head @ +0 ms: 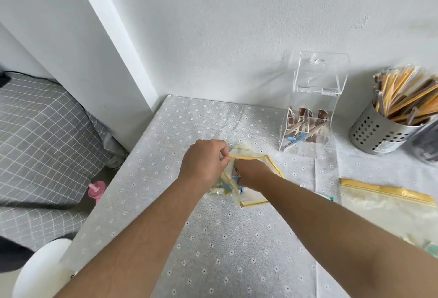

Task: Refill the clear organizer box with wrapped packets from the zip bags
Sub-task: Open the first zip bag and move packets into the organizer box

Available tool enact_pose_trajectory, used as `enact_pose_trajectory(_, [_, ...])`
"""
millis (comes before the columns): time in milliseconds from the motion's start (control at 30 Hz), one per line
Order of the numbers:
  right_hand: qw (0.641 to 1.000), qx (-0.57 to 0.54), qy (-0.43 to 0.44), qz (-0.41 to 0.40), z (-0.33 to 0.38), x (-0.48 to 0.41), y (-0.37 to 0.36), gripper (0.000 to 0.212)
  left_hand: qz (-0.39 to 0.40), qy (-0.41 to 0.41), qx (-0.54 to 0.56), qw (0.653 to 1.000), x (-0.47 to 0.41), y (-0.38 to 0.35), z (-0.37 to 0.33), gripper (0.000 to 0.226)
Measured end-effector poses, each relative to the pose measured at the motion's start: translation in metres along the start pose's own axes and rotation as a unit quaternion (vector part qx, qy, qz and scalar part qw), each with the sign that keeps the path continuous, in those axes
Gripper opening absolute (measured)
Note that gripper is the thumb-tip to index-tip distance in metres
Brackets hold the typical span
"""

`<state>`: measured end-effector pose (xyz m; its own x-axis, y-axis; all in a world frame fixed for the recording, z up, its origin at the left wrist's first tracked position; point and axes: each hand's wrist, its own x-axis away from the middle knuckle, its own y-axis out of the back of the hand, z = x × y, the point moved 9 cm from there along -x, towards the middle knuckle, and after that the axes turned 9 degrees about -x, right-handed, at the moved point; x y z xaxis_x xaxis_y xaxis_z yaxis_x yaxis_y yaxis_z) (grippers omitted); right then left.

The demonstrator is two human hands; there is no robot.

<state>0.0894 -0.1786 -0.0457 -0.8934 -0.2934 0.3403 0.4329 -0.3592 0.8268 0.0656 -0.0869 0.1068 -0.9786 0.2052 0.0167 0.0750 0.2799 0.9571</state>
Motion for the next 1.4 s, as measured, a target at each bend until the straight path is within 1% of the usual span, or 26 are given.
enact_pose_trajectory(67, [0.998, -0.051, -0.016, 0.010, -0.003, -0.001, 0.001, 0.029, -0.003, -0.004, -0.002, 1.000, 0.000, 0.001, 0.000, 0.007])
enact_pose_trajectory(167, [0.985, -0.148, -0.069, 0.058, -0.010, 0.000, -0.002, 0.032, -0.004, -0.006, -0.005, 1.000, 0.000, 0.002, -0.002, 0.007])
enact_pose_trajectory(267, [0.947, -0.289, -0.123, 0.068, -0.016, 0.003, -0.002, 0.030, -0.005, -0.007, -0.007, 1.000, 0.000, 0.003, -0.003, 0.007])
enact_pose_trajectory(333, [0.915, -0.369, -0.147, 0.065, -0.019, 0.004, -0.004, 0.020, -0.006, -0.007, -0.007, 1.000, 0.001, 0.003, -0.003, 0.007])
enact_pose_trajectory(367, [0.902, -0.401, -0.147, 0.058, -0.019, 0.005, -0.004, 0.014, -0.007, -0.007, -0.007, 1.000, 0.001, 0.003, -0.003, 0.006])
enact_pose_trajectory(433, [0.894, -0.428, -0.130, 0.029, -0.016, 0.007, 0.001, 0.010, -0.008, -0.006, -0.009, 1.000, 0.001, 0.003, -0.002, 0.006])
enact_pose_trajectory(533, [0.912, -0.394, -0.112, -0.022, -0.013, 0.010, 0.012, 0.012, -0.003, 0.000, -0.013, 1.000, 0.000, 0.003, -0.001, 0.006])
enact_pose_trajectory(667, [0.943, -0.318, -0.070, -0.065, 0.001, 0.020, 0.030, 0.014, 0.001, 0.017, -0.018, 1.000, -0.008, 0.006, -0.001, 0.007])
enact_pose_trajectory(767, [0.964, -0.247, -0.035, -0.094, 0.008, 0.039, 0.058, 0.017, -0.004, 0.021, -0.027, 0.999, -0.018, 0.013, -0.008, 0.008])
enact_pose_trajectory(833, [0.969, -0.219, -0.015, -0.110, 0.008, 0.056, 0.083, 0.018, -0.004, 0.023, -0.033, 0.999, -0.025, 0.015, -0.014, 0.007])
enact_pose_trajectory(933, [0.963, -0.236, 0.003, -0.133, 0.001, 0.086, 0.129, 0.017, -0.002, 0.026, -0.042, 0.999, -0.032, 0.014, -0.021, 0.006])
enact_pose_trajectory(1067, [0.925, -0.335, -0.004, -0.178, -0.022, 0.121, 0.191, 0.021, -0.002, 0.042, -0.046, 0.998, -0.037, 0.014, -0.025, 0.004])
enact_pose_trajectory(1133, [0.911, -0.351, -0.011, -0.214, -0.038, 0.131, 0.218, 0.020, -0.003, 0.042, -0.044, 0.998, -0.040, 0.014, -0.027, 0.009])
enact_pose_trajectory(1267, [0.908, -0.294, -0.059, -0.292, -0.075, 0.129, 0.250, 0.014, -0.004, 0.042, -0.044, 0.998, -0.042, 0.011, -0.028, 0.017])
enact_pose_trajectory(1333, [0.913, -0.247, -0.080, -0.315, -0.087, 0.118, 0.252, 0.019, -0.003, 0.046, -0.046, 0.998, -0.040, 0.010, -0.026, 0.016])
enact_pose_trajectory(1400, [0.927, -0.191, -0.094, -0.309, -0.093, 0.098, 0.247, 0.027, -0.004, 0.048, -0.042, 0.998, -0.039, 0.009, -0.022, 0.016])
